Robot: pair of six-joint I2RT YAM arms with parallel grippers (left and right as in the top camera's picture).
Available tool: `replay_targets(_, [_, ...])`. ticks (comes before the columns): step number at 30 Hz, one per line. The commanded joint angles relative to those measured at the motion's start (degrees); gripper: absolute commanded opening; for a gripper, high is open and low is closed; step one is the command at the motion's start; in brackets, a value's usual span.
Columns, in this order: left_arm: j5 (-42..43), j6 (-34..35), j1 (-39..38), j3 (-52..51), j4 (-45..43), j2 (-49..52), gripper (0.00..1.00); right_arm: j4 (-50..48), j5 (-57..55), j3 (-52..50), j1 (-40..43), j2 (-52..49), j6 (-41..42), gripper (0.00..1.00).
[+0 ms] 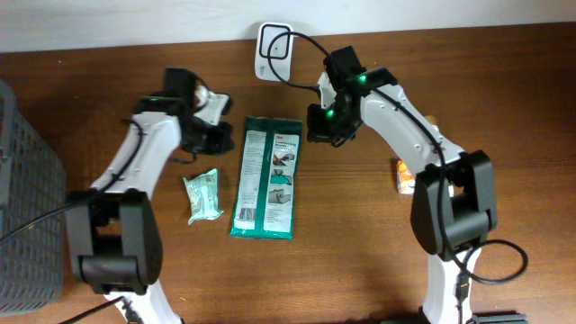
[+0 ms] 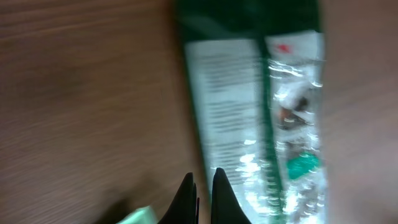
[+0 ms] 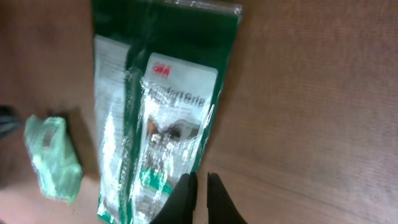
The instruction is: Scan the item barcode
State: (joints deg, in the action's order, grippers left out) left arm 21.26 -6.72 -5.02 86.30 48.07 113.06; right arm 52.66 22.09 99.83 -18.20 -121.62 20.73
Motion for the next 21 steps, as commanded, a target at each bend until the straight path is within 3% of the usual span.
replay_targets(1, [-1.11,1.31,4.07,-0.11,-0.13,-0.04,0.0,-4.42,-1.9,-2.56,-2.08,-3.3,4.66,0.04])
replay_targets(9, [-1.14,0.66,4.46,-0.11,-5.97,-0.04,0.0,-8.17,-4.98,-2.78,-4.31,-9.88,7.28,0.04])
replay_targets(18, [-1.14,0.68,4.46,-0.13,-5.84,-0.04,0.0,-17.03,-4.37,-2.82,-11.8,-11.45,8.31,0.04])
replay_targets(21, [-0.87,0.85,4.39,-0.35,-4.68,-0.02,0.0,-17.03,-3.69,-1.05,-10.03,-10.47,7.67,0.04])
